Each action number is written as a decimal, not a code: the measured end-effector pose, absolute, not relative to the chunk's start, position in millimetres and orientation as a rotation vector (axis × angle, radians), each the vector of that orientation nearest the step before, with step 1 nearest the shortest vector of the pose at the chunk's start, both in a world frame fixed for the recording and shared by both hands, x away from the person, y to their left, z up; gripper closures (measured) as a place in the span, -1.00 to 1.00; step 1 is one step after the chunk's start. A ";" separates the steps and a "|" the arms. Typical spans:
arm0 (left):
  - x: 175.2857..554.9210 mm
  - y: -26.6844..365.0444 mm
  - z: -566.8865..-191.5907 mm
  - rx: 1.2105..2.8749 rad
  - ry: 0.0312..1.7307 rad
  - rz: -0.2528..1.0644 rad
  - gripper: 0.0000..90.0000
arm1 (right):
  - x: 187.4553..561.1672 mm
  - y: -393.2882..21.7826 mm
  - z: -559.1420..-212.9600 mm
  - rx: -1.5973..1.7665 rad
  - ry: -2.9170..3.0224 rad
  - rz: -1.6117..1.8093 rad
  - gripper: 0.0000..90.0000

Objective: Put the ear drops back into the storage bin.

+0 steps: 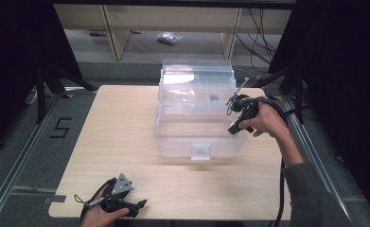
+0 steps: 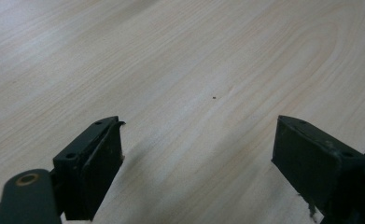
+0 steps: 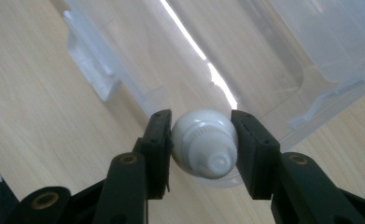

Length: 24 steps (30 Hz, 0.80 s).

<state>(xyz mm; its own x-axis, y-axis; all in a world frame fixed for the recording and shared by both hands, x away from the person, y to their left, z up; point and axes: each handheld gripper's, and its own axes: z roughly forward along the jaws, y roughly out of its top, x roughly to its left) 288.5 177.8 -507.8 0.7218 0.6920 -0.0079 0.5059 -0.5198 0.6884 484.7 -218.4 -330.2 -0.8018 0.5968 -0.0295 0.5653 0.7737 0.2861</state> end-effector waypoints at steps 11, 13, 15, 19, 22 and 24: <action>288.3 177.8 -507.7 2.233 0.907 0.358 -0.66 | 499.5 -216.7 -343.9 0.987 2.853 0.364 0.34; 288.6 177.8 -508.4 2.236 0.905 0.355 -0.66 | 501.8 -215.6 -346.6 0.981 2.860 0.356 0.34; 288.7 177.4 -508.2 2.233 0.906 0.355 -0.66 | 503.8 -214.5 -349.6 0.998 2.859 0.342 0.34; 288.4 178.2 -507.6 2.243 0.898 0.357 -0.66 | 507.9 -211.9 -354.6 1.011 2.863 0.315 0.34; 288.3 177.9 -507.7 2.228 0.908 0.356 -0.66 | 510.5 -210.4 -359.7 1.003 2.866 0.309 0.34; 288.2 177.8 -508.1 2.234 0.902 0.352 -0.66 | 512.5 -209.4 -362.0 0.996 2.869 0.294 0.34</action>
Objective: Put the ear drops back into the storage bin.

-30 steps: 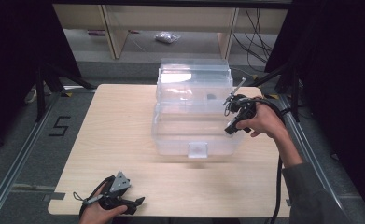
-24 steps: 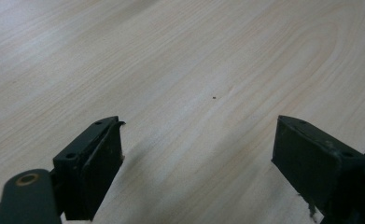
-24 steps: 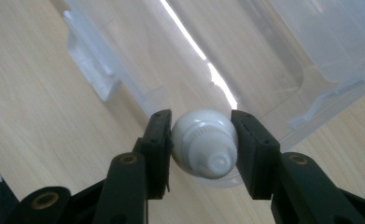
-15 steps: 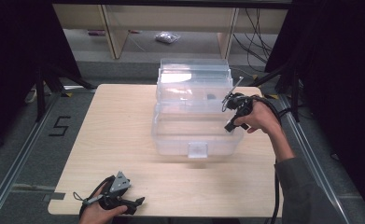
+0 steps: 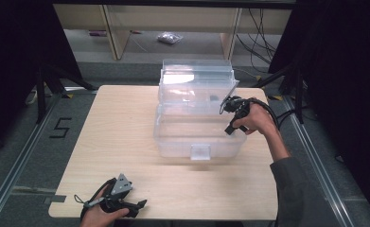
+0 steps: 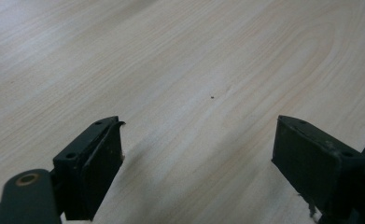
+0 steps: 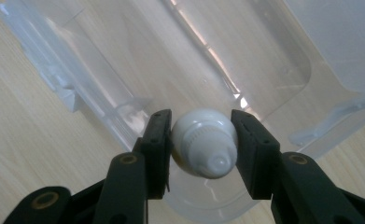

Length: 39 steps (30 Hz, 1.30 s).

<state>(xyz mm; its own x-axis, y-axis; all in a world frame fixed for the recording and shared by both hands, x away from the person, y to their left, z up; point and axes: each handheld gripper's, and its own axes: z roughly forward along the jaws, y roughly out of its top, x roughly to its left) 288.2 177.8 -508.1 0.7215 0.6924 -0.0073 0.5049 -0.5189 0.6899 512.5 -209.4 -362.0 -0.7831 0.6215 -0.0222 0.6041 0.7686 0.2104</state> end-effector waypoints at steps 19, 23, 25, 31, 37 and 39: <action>288.0 177.3 -507.3 2.230 0.902 0.353 -0.66 | 519.1 -213.1 -382.5 1.022 2.878 0.268 0.34; 288.3 177.7 -507.4 2.233 0.902 0.355 -0.66 | 518.7 -213.3 -386.6 1.025 2.876 0.253 0.34; 287.8 177.6 -507.3 2.232 0.901 0.353 -0.66 | 520.9 -215.4 -389.6 0.996 2.888 0.257 0.34; 288.0 177.7 -507.5 2.234 0.899 0.352 -0.66 | 520.2 -215.6 -394.8 1.046 2.884 0.229 0.34; 287.9 177.8 -507.5 2.237 0.897 0.352 -0.66 | 520.7 -215.4 -400.0 1.059 2.880 0.214 0.34; 288.2 177.7 -507.3 2.232 0.901 0.354 -0.66 | 521.0 -216.4 -403.0 1.069 2.882 0.210 0.34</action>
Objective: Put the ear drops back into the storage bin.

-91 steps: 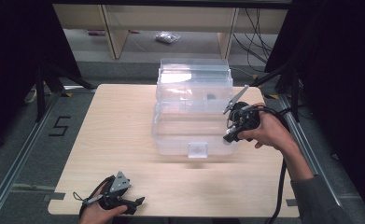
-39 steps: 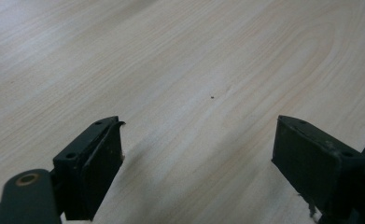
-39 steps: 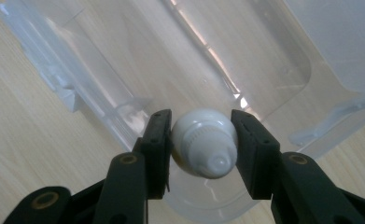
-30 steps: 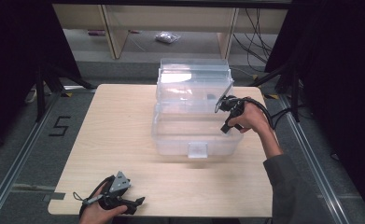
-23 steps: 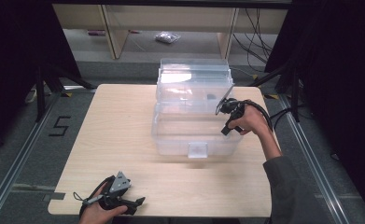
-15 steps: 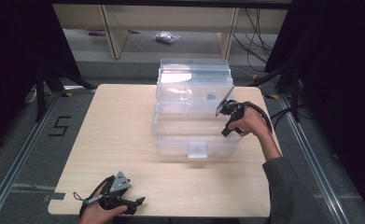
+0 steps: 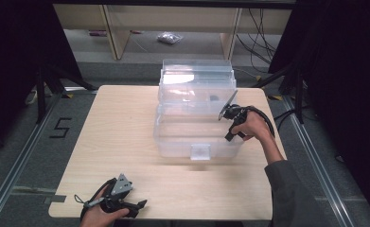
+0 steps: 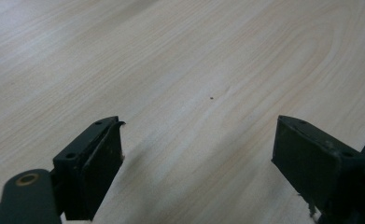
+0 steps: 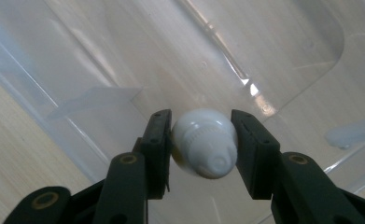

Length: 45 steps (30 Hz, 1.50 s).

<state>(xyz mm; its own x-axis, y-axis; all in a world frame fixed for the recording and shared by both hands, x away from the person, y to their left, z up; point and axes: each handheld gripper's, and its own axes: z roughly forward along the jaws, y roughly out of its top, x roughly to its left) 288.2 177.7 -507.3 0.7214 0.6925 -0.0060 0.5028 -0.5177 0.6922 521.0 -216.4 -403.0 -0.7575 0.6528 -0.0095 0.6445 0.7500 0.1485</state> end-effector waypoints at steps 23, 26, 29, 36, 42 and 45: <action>288.0 177.7 -507.1 2.235 0.898 0.355 -0.66 | 525.1 -217.3 -415.9 1.129 2.892 0.134 0.34; 288.0 177.8 -507.6 2.239 0.896 0.353 -0.66 | 524.2 -217.3 -417.2 1.136 2.895 0.125 0.34; 288.0 177.6 -507.4 2.233 0.899 0.353 -0.66 | 524.8 -218.0 -417.9 1.145 2.905 0.148 0.34; 287.7 177.4 -507.6 2.237 0.895 0.351 -0.66 | 521.8 -218.5 -421.2 1.189 2.910 0.124 0.34; 288.1 177.3 -508.2 2.238 0.899 0.351 -0.66 | 521.8 -219.3 -421.9 1.168 2.917 0.146 0.34; 288.2 177.1 -507.8 2.234 0.901 0.352 -0.66 | 523.1 -220.1 -422.4 1.128 2.928 0.162 0.34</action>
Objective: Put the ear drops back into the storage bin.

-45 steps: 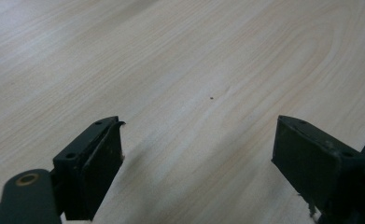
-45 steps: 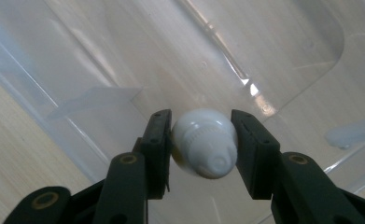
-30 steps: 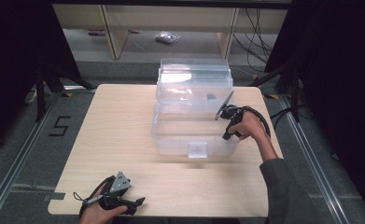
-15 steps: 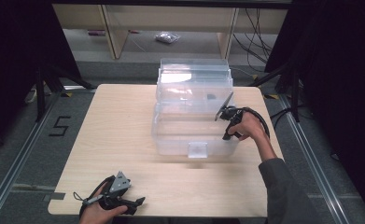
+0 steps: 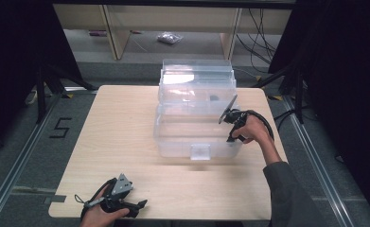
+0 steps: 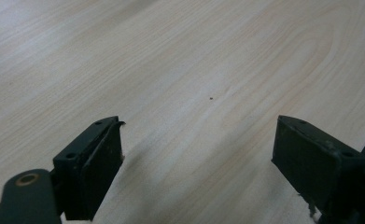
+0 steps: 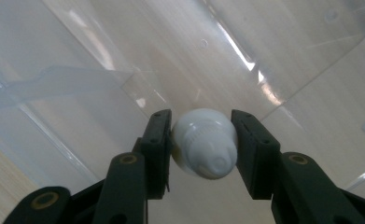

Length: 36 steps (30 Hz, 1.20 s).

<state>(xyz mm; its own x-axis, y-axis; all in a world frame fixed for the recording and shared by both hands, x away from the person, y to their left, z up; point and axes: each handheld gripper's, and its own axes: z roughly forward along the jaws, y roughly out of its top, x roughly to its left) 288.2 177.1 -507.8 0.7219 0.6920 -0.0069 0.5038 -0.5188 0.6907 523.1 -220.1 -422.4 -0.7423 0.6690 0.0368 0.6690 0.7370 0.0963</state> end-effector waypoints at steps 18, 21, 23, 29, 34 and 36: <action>287.6 176.3 -508.8 2.234 0.899 0.338 -0.66 | 516.1 -218.8 -392.5 1.186 2.843 0.277 -0.08; 288.4 176.6 -508.3 2.234 0.903 0.349 -0.66 | 514.5 -217.3 -385.6 1.196 2.821 0.310 -0.14; 288.5 177.2 -508.7 2.240 0.901 0.353 -0.66 | 514.3 -217.6 -381.5 1.147 2.810 0.356 -0.18; 288.2 177.0 -508.6 2.237 0.898 0.349 -0.66 | 506.9 -214.9 -373.0 1.146 2.768 0.426 -0.29; 288.4 177.3 -508.5 2.239 0.901 0.350 -0.66 | 500.8 -213.5 -368.2 1.179 2.731 0.477 -0.40; 288.7 177.5 -508.2 2.238 0.902 0.351 -0.66 | 497.8 -213.1 -365.2 1.175 2.722 0.494 -0.41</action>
<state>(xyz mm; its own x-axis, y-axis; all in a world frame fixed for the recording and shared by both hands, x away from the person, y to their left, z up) 288.7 177.5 -508.2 0.7221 0.6917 -0.0064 0.5055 -0.5214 0.6874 497.8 -213.1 -365.2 -0.6866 0.7271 0.0047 0.6823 0.6421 0.3495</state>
